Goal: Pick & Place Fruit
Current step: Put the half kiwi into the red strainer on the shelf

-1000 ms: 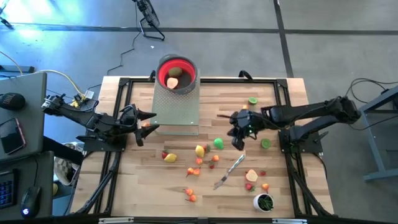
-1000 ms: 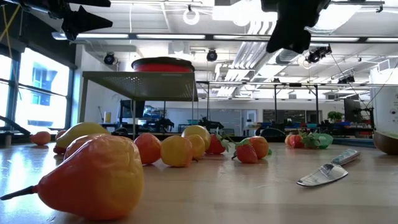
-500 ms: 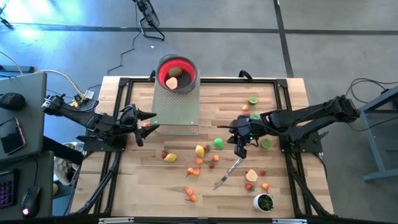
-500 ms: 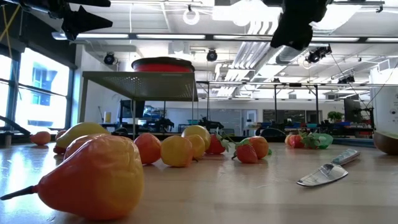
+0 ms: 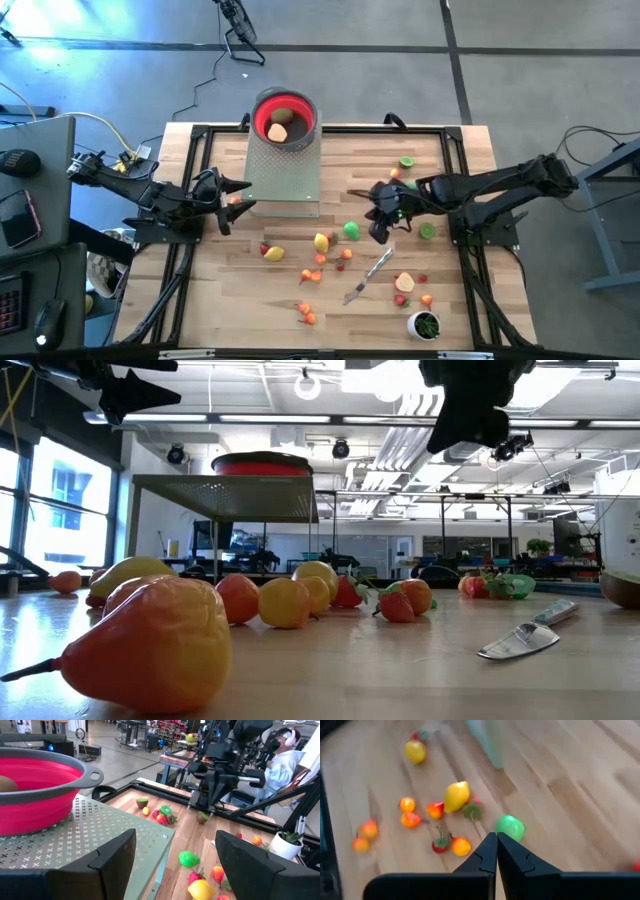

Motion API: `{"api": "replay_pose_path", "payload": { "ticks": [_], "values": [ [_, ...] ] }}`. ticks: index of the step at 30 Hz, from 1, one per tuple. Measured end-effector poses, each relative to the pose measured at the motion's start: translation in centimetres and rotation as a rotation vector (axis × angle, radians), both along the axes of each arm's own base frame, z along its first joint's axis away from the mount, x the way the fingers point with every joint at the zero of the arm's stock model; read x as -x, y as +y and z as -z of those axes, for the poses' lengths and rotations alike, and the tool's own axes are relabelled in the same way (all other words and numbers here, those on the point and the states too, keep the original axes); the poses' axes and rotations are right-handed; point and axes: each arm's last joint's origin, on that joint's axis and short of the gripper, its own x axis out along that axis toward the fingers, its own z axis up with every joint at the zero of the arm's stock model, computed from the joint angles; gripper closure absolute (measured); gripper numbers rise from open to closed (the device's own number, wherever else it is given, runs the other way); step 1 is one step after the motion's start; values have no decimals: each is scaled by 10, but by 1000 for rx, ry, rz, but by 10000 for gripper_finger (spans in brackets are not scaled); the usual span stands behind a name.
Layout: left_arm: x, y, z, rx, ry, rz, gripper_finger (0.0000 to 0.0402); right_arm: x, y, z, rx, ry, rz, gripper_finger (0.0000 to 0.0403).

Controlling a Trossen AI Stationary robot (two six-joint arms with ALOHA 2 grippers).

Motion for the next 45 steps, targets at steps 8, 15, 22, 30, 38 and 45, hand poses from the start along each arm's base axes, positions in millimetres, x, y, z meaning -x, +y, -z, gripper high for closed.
{"api": "replay_pose_path", "payload": {
  "ticks": [8,15,22,30,38,45],
  "values": [
    [0,0,0,0,1,0,135,29,0,16,-188,351,165,398],
    [0,0,0,0,1,0,135,49,-3,21,-163,555,219,398],
    [0,0,0,1,-1,0,135,49,-3,21,-118,564,122,398],
    [0,0,0,0,-1,0,135,49,-3,21,-75,562,9,398],
    [0,0,0,1,-2,0,135,37,-2,19,60,444,-158,398],
    [0,0,0,1,-3,0,135,33,-3,18,38,403,-161,398]
  ]
}}
